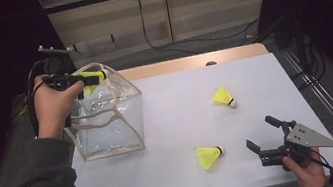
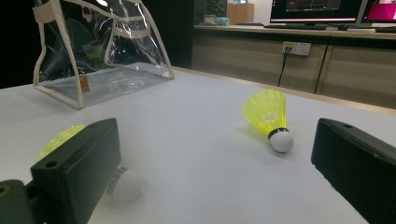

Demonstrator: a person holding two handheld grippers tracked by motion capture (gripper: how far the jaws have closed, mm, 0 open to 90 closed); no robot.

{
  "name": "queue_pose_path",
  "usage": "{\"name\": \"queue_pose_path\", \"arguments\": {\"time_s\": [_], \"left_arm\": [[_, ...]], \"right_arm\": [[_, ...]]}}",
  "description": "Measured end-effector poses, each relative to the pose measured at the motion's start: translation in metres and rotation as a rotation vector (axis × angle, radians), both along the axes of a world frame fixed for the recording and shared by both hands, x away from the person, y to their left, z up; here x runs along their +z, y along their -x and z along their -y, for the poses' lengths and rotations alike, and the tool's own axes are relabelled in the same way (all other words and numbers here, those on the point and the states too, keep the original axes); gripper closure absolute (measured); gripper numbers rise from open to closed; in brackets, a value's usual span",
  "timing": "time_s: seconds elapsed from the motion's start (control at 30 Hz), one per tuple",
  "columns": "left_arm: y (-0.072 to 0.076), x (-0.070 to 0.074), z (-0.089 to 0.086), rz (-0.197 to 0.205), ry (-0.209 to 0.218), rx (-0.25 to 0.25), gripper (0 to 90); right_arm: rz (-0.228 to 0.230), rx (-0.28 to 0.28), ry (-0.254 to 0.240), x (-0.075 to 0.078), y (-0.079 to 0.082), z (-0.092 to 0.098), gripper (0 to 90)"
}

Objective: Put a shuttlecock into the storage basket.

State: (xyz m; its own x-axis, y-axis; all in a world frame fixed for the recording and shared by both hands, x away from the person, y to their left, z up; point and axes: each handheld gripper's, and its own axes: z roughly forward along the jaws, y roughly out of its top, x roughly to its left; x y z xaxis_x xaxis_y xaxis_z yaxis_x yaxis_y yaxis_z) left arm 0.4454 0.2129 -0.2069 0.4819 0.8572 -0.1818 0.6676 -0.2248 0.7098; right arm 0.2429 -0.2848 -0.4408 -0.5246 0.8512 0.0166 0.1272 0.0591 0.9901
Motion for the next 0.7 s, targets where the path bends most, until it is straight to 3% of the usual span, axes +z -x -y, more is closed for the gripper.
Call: {"name": "queue_pose_path", "arguments": {"time_s": [0.7], "left_arm": [[-0.0043, -0.0035, -0.0044, 0.000, -0.005, 0.022, 88.9]], "right_arm": [[0.001, 0.003, -0.002, 0.0002, 0.0001, 0.0000, 1.1]]}}
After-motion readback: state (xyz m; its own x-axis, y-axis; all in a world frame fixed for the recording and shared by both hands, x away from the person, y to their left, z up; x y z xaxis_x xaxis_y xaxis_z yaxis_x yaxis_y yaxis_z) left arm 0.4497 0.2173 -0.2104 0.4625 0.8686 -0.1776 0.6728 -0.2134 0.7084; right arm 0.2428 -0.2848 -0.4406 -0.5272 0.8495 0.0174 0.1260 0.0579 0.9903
